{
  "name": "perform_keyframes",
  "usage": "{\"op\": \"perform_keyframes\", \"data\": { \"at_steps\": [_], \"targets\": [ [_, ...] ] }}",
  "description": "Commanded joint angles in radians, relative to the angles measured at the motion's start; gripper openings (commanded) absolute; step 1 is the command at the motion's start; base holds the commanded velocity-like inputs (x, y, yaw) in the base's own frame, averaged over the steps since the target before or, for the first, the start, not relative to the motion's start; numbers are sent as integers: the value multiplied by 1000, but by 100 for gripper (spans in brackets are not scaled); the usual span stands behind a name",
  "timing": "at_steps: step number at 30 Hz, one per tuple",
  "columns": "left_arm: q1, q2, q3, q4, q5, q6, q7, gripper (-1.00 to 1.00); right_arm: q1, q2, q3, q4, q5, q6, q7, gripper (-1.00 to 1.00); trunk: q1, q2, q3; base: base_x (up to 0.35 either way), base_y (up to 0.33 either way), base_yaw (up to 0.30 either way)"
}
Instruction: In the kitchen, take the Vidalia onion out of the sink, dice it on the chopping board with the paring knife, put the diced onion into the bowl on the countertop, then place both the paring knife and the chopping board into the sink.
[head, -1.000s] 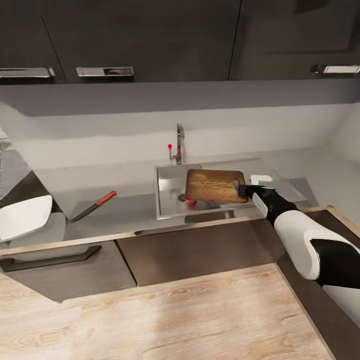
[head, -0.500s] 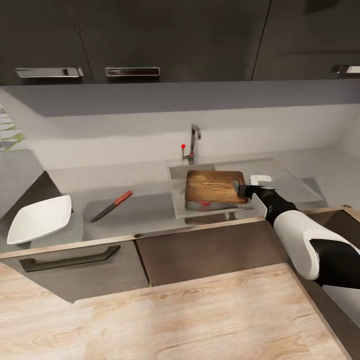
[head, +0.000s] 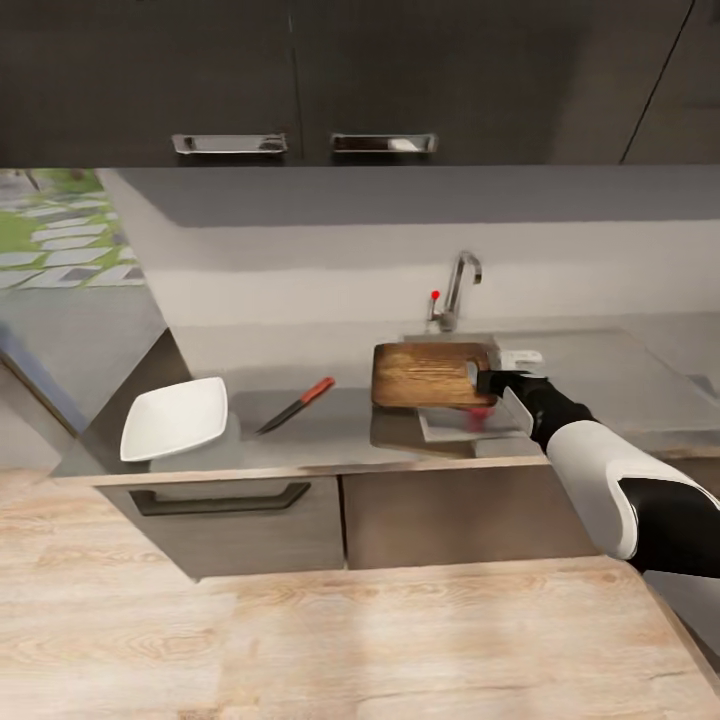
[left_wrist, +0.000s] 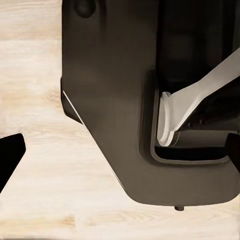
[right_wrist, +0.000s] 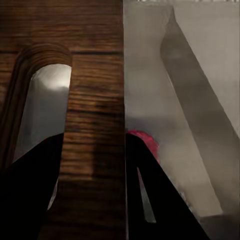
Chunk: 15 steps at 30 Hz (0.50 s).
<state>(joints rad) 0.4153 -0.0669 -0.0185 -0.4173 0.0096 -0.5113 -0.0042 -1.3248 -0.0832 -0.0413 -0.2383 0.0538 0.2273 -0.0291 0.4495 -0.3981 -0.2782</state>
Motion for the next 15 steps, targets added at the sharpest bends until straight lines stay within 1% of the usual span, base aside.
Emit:
{"op": "perform_keyframes", "data": {
  "at_steps": [1, 7, 9, 15],
  "targets": [
    [0, 1, -1, -2, 1, -1, 0, 100, -1, 0, -7, -3, 5, 6, 0, -100, 1, -2, -2, 0, 29, 288],
    [0, 1, -1, -2, 1, 0, 0, 100, -1, -2, -8, -3, 6, 6, 0, -100, 1, -2, -2, 0, 7, 268],
    [0, 0, -1, -2, 1, 0, 0, 100, -1, -3, -8, -2, 6, 6, 0, -100, 1, -2, -2, 0, 1, 84],
    [0, 1, -1, -2, 1, 0, 0, 100, -1, -7, -9, -1, 7, 7, 1, -100, 1, -2, -2, 0, 0, 11]
  ]
}}
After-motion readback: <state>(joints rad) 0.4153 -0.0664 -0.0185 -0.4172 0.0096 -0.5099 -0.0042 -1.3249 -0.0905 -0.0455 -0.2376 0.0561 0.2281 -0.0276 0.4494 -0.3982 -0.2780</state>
